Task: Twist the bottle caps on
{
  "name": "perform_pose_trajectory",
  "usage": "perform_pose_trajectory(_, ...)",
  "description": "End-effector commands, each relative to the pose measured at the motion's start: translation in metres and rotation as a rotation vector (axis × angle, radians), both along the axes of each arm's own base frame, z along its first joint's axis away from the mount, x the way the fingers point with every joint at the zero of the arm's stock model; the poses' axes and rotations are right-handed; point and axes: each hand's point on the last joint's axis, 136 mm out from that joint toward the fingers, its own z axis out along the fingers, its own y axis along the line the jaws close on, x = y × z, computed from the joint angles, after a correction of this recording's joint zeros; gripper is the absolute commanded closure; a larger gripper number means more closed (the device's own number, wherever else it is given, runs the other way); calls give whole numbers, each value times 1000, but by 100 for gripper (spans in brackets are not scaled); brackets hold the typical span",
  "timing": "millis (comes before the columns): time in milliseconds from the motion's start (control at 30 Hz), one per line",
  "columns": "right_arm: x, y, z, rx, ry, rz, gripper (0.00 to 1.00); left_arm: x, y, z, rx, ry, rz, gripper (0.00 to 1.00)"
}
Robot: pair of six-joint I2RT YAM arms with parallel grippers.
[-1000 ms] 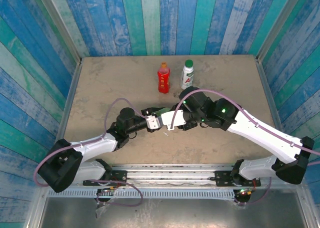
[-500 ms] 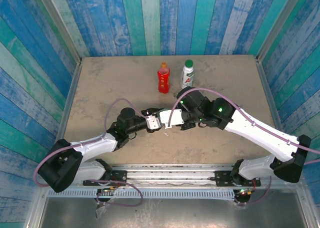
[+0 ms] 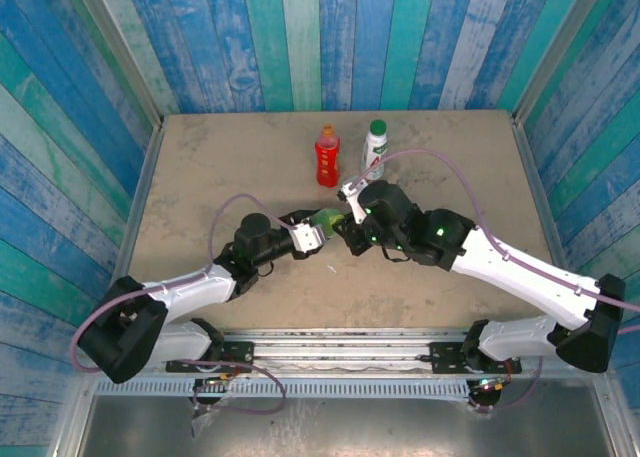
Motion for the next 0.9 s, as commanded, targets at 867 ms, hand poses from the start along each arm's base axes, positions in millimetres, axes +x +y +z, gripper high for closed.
perform_pose_trajectory(867,-20,-10,-2,-754,-731,1029,47,-11,-3,4,24,-40,-48,40)
